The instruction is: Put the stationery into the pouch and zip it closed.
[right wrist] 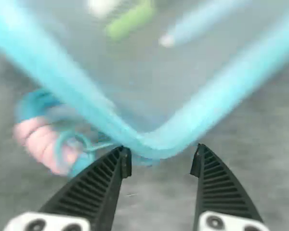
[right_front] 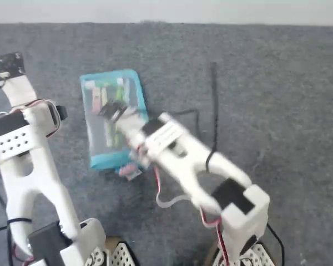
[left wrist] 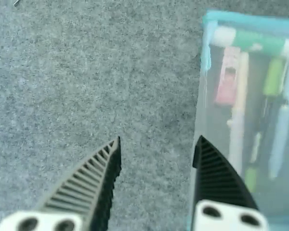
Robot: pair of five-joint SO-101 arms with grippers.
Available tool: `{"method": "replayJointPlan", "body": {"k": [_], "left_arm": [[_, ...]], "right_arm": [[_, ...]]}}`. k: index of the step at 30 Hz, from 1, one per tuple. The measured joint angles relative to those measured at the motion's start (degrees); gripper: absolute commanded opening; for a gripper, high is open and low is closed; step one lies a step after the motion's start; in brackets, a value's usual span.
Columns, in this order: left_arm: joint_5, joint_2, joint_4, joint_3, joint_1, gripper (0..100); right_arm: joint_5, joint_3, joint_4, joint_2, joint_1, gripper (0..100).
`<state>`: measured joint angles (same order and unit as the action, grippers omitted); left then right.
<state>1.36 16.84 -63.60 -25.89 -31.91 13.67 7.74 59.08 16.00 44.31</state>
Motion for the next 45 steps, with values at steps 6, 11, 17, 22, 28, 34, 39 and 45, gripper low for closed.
{"method": "replayJointPlan", "body": {"k": [6, 11, 17, 22, 28, 34, 39, 45], "left_arm": [[0.0, 0.0, 0.0, 0.0, 0.1, 23], [-0.1, 0.0, 0.0, 0.0, 2.0, 23], [-0.1, 0.0, 0.0, 0.0, 2.3, 23], [0.0, 0.0, 0.0, 0.0, 2.2, 23], [0.0, 0.0, 0.0, 0.0, 2.2, 23], [0.0, 0.0, 0.0, -0.9, 2.2, 23], [0.0, 0.0, 0.0, -0.9, 2.2, 23], [0.0, 0.0, 0.0, -0.9, 2.2, 23]], "right_arm": [[1.8, -14.6, 0.4, 6.2, -11.3, 21.6], [2.9, -24.3, 4.4, 9.2, -16.1, 24.3], [-3.0, -25.7, 13.8, 5.0, -17.1, 28.8], [-11.2, -17.6, 13.9, -0.7, -17.6, 28.8], [-25.2, -14.4, 6.8, -1.6, -13.7, 28.8], [-35.0, -16.4, 0.4, 2.0, -13.1, 28.8], [-39.7, -21.5, -1.3, 10.8, -12.9, 28.8], [-39.2, -26.7, -0.5, 19.5, -13.0, 21.9]]}}
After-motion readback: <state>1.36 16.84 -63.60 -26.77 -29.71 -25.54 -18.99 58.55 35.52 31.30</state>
